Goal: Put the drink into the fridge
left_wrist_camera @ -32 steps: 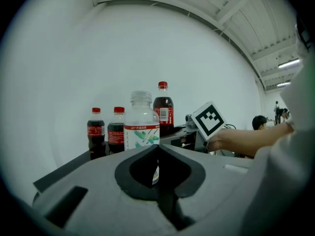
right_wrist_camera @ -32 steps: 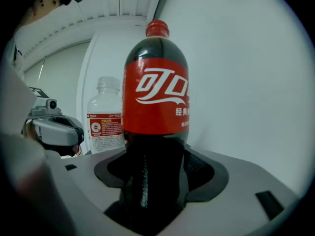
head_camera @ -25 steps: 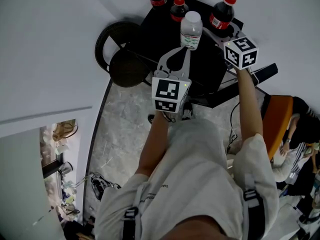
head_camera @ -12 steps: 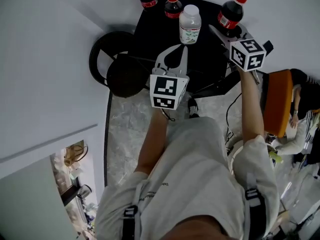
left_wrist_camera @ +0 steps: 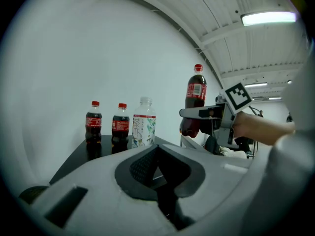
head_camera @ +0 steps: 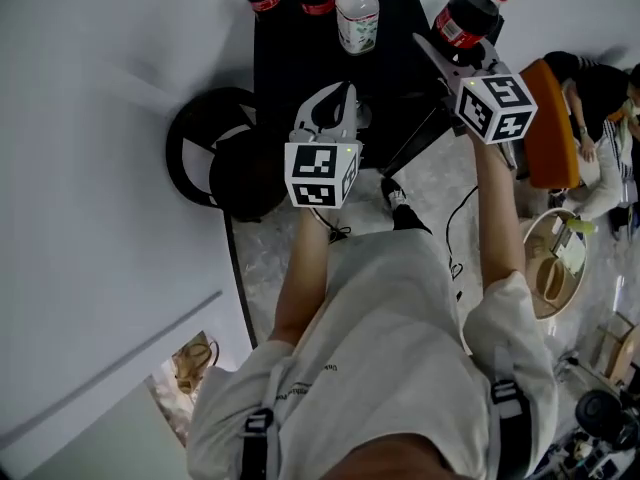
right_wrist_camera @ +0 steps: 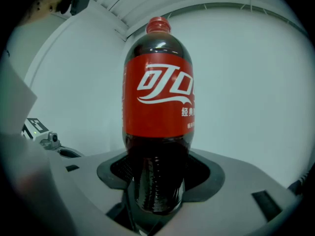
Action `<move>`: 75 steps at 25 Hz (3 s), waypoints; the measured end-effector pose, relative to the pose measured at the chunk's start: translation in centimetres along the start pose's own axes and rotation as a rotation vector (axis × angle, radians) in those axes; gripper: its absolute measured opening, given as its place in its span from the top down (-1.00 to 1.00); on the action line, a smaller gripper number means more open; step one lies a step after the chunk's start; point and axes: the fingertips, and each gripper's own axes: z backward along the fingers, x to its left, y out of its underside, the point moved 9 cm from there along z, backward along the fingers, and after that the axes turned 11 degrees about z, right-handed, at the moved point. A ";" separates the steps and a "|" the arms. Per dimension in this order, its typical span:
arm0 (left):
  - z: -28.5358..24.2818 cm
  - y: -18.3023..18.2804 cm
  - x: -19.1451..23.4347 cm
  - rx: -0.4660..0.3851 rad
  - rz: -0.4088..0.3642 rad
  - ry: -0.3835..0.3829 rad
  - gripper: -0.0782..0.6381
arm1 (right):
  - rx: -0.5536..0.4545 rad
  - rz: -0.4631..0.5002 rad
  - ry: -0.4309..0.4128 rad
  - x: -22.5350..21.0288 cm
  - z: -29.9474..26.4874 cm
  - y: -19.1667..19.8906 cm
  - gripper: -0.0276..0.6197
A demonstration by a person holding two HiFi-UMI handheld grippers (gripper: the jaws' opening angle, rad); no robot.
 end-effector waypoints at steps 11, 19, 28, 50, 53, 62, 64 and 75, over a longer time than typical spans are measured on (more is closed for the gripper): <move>5.8 4.4 1.6 0.026 0.026 0.040 0.76 | 0.006 -0.063 0.042 9.9 5.7 5.3 0.10; 7.9 8.6 2.6 0.027 -0.017 0.033 0.76 | 0.100 -0.149 0.066 17.6 5.8 17.5 0.10; 6.9 11.3 3.5 -0.011 -0.077 0.000 0.76 | 0.284 -0.249 0.092 21.0 0.5 33.0 0.11; 1.5 17.6 7.9 0.043 -0.054 -0.037 0.76 | 0.333 -0.126 0.182 12.6 -11.6 38.3 0.11; 0.9 17.7 8.2 0.050 -0.052 -0.045 0.76 | 0.344 -0.146 0.212 12.7 -11.8 39.7 0.11; -0.3 18.1 9.9 0.036 -0.037 -0.084 0.76 | 0.225 -0.149 0.304 12.9 -12.8 40.4 0.11; -0.6 18.5 9.7 0.037 -0.031 -0.083 0.76 | 0.205 -0.156 0.302 12.8 -12.7 40.8 0.11; -1.1 20.1 8.7 0.053 -0.018 -0.060 0.76 | 0.211 -0.090 0.264 13.3 -12.4 41.3 0.11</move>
